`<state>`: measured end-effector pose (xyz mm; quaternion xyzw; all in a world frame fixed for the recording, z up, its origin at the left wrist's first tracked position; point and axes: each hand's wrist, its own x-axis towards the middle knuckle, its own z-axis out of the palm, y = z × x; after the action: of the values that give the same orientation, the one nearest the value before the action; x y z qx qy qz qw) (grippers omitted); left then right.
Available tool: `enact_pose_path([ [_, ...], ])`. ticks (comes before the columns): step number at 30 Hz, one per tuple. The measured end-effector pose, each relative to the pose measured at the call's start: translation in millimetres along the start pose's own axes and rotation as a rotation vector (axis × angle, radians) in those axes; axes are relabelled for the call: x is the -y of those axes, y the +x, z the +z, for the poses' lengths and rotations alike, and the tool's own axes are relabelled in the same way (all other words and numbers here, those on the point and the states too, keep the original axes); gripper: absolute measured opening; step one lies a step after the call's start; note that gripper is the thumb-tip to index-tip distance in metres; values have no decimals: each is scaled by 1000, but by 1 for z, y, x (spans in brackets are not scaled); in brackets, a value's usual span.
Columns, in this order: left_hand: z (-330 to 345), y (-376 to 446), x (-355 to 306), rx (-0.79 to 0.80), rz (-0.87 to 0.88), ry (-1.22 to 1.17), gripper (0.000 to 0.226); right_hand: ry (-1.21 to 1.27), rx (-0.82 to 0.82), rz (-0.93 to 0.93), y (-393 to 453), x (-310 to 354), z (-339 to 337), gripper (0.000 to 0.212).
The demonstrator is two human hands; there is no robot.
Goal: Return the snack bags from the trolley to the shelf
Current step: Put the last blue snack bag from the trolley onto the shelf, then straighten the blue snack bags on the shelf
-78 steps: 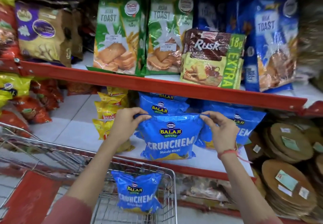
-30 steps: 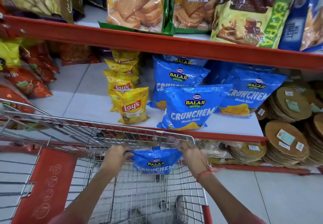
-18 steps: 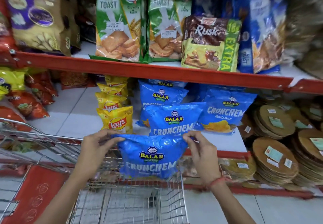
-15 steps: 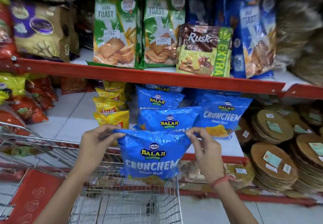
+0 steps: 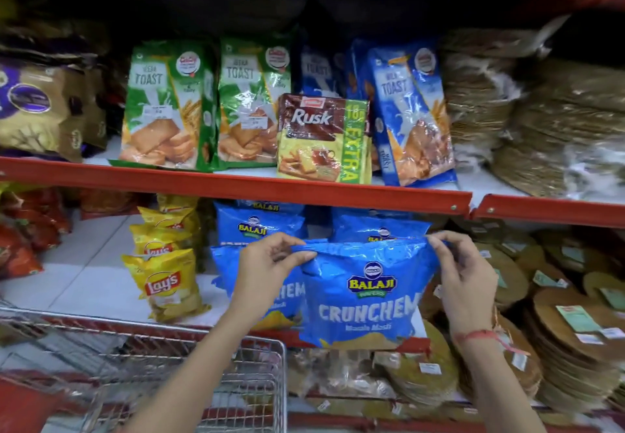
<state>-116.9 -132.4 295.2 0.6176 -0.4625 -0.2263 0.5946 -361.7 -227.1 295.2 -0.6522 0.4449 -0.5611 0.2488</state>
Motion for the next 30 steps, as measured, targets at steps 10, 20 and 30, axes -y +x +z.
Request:
enact_pose_path([
  [10,100,33,30,67,-18,167,14,-77,-78,156,49,-94,-11,9],
  [20,98,34,51,173,-6,284,17,-371,-69,118,41,-106,10,13],
  [30,-39,23,60,28,62,315,17,-205,270,-322,-10,-5,121,20],
])
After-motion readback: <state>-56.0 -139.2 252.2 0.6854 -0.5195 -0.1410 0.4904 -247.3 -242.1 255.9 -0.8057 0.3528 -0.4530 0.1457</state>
